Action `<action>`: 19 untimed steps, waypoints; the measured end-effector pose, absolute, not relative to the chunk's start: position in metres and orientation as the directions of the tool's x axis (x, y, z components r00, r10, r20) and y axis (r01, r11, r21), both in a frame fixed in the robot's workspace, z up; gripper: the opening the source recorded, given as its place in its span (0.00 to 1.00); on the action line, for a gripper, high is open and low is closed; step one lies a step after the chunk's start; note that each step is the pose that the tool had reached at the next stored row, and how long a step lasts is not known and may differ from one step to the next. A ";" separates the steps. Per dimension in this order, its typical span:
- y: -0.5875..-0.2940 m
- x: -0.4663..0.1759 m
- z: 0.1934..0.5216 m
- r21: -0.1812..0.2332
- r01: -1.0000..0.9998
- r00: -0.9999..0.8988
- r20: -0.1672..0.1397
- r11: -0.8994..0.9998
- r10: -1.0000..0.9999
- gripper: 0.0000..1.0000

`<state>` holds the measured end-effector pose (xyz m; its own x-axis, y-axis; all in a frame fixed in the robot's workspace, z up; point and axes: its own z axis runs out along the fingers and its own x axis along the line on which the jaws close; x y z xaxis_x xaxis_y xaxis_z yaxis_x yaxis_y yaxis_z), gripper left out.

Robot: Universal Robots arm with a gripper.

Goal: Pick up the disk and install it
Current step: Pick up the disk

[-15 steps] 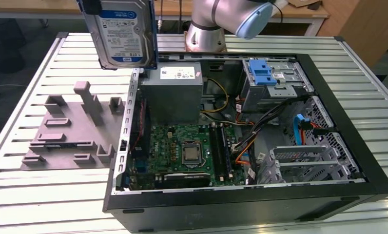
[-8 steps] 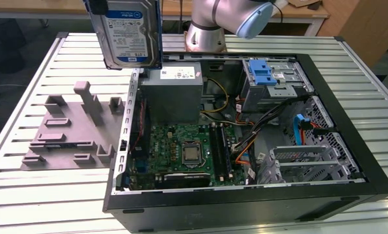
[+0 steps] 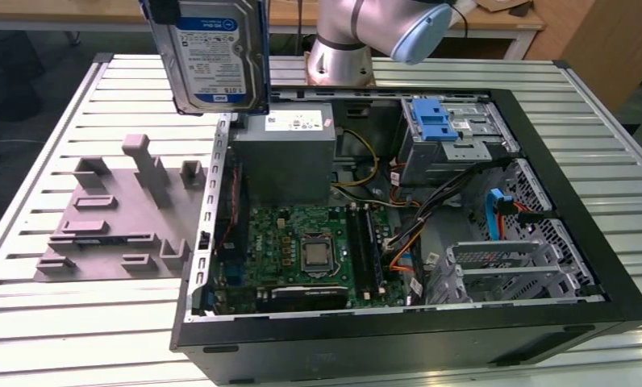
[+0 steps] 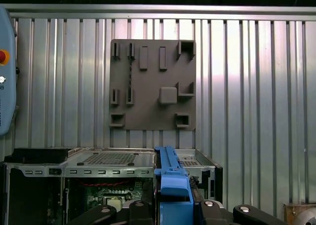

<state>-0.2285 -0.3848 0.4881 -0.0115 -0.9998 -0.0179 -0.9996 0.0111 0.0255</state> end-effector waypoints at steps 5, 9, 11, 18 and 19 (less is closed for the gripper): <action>-0.385 -0.228 0.488 0.025 -1.000 -0.012 -0.018 0.011 -1.000 0.36; -0.385 -0.227 0.488 0.025 -1.000 -0.012 -0.018 0.011 -1.000 0.36; -0.385 -0.226 0.488 0.025 -1.000 -0.012 -0.018 0.011 -1.000 0.36; -0.385 -0.224 0.488 0.025 -1.000 -0.012 -0.018 0.011 -1.000 0.36; -0.385 -0.223 0.488 0.025 -1.000 -0.012 -0.018 0.011 -1.000 0.36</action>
